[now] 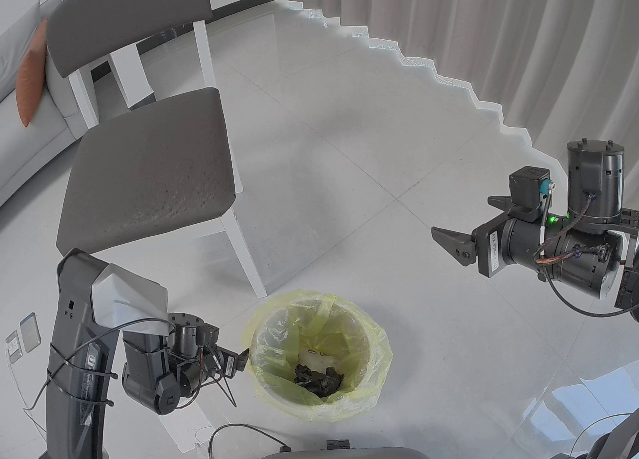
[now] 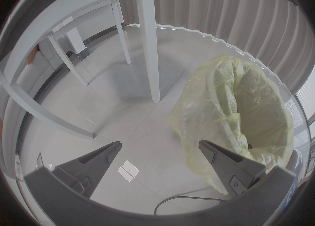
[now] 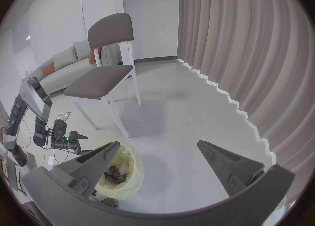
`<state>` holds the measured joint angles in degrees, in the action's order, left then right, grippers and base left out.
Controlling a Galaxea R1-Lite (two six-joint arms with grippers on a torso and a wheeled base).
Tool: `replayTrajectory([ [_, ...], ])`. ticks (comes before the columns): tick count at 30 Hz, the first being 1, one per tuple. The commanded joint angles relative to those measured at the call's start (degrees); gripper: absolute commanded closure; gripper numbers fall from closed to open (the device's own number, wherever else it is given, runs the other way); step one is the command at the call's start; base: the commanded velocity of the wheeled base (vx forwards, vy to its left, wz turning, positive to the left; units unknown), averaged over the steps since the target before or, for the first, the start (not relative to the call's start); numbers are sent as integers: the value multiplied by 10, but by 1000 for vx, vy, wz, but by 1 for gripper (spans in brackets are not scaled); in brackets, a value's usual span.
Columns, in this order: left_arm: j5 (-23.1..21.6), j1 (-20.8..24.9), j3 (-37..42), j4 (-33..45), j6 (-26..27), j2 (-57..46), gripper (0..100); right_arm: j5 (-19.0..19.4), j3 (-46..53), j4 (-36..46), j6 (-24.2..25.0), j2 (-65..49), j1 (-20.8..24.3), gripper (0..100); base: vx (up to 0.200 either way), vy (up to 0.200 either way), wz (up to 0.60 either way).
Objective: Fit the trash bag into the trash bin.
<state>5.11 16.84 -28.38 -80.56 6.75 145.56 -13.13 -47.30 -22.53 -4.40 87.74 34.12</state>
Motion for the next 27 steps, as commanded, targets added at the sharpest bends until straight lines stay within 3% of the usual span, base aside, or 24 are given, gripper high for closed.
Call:
replayTrajectory([
  [1,0,4,-55,40,5,3,0,-1,2,-1,-1,-1,2,0,0,0,0],
  [8,-10,-29,-29,40,-1,-21,0,0,6,-1,1,-2,-6,0,0,0,0],
  [14,-86,-56,73,-68,-50,-109,0,-1,11,-4,5,-6,-18,0,0,0,0],
  [21,-88,-67,126,-94,-71,-160,0,-2,29,-6,7,-26,-60,0,0,0,0],
  [27,-106,-97,170,-94,-90,-224,0,-29,99,-3,4,-116,-90,0,0,0,0],
])
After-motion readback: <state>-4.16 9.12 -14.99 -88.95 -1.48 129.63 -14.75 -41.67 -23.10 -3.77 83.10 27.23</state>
